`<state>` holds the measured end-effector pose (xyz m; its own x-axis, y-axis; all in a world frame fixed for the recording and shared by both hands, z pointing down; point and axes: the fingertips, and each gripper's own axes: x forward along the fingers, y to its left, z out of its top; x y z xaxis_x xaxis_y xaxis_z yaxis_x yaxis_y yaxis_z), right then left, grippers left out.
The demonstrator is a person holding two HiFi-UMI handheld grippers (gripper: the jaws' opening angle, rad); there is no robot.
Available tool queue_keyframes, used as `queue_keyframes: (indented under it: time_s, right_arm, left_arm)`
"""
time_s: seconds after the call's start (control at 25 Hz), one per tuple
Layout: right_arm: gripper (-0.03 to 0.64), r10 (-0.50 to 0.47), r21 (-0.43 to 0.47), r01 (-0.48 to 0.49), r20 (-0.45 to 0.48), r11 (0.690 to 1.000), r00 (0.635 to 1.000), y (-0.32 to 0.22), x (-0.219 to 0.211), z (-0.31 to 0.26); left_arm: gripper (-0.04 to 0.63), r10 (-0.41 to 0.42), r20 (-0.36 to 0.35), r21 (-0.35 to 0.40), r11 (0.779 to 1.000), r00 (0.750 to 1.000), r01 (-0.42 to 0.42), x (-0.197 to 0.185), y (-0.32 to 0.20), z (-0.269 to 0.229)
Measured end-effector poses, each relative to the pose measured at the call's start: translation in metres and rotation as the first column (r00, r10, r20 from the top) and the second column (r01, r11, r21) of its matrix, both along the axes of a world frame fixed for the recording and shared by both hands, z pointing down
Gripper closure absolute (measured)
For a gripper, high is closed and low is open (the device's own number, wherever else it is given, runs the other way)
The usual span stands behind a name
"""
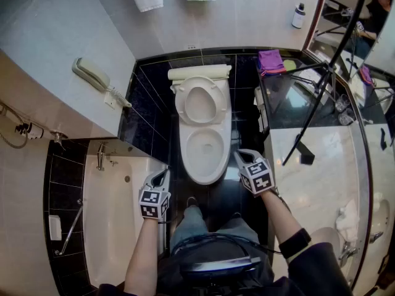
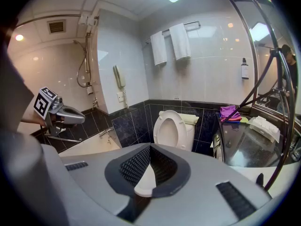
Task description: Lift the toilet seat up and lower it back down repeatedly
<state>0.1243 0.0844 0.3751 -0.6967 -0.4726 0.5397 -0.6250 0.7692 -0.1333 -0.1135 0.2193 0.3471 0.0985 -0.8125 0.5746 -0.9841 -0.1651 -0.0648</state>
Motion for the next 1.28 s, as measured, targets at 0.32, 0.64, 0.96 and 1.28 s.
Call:
queue_keyframes:
  time_s: [0.32,0.64,0.96,1.28]
  right_arm:
    - [0.572,-0.018,0.074,0.027,-0.126,0.997,0.992,-0.057,-0.041,0.016]
    - [0.498,-0.048,0.121,0.084,-0.275,0.989,0.96,-0.156,-0.104,0.044]
    - [0.416,-0.108,0.216,0.208,-0.402,0.954,0.909,-0.263,-0.167,0.085]
    - [0.414,-0.081,0.281,0.238,-0.474,0.93,0.877,-0.377,-0.217,0.111]
  left_arm:
    - [0.595,0.089,-0.033,-0.011,0.996,0.995,-0.089,0.0,-0.069,0.047]
    - [0.595,0.172,-0.063,-0.015,0.985,0.983,-0.173,-0.019,-0.161,0.073]
    - [0.595,0.174,-0.052,-0.008,0.985,0.983,-0.174,-0.046,-0.242,0.117]
    - [0.595,0.159,-0.074,-0.029,0.987,0.985,-0.161,-0.056,-0.295,0.167]
